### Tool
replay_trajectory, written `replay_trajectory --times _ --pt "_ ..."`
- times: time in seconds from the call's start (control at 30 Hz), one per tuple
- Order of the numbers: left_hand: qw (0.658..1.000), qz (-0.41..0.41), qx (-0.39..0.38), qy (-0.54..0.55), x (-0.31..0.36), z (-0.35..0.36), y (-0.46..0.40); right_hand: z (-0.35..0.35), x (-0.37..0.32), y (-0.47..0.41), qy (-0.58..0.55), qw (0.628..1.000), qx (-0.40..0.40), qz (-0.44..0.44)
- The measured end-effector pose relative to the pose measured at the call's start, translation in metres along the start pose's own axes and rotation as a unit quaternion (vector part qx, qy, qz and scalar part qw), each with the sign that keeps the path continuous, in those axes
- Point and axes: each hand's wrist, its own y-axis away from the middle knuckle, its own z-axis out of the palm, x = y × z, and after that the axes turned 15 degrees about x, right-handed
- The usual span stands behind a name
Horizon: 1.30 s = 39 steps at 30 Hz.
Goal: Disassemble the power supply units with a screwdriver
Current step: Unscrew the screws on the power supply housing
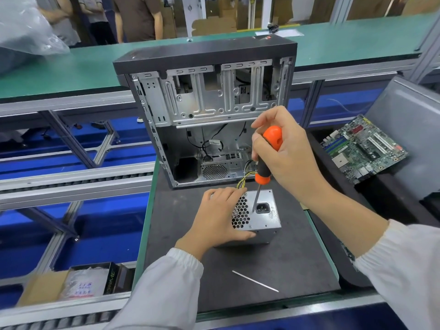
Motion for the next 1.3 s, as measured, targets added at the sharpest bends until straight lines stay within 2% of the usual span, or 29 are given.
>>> replay_trajectory --times 0.43,0.87,0.97,1.03,1.13,1.3 --pt "1.000 0.000 -0.002 -0.011 -0.001 0.002 0.000 -0.005 -0.007 0.003 0.030 0.998 0.051 -0.036" --pt "1.000 -0.002 0.001 -0.008 -0.002 0.003 0.000 -0.004 -0.004 0.007 0.035 0.999 0.030 -0.025" --pt "1.000 0.000 0.002 -0.012 -0.001 0.003 -0.001 -0.003 -0.007 0.003 0.095 0.993 -0.004 -0.068" --pt "1.000 0.002 0.001 -0.014 -0.001 0.003 -0.001 -0.004 -0.010 -0.006 0.210 0.969 -0.037 -0.126" --pt "1.000 0.007 -0.010 -0.018 -0.002 0.002 -0.002 -0.007 -0.018 -0.019 0.386 0.898 -0.067 -0.200" --pt "0.999 0.016 -0.032 -0.025 0.010 0.005 -0.009 -0.006 -0.040 -0.033 0.506 0.825 -0.117 -0.225"
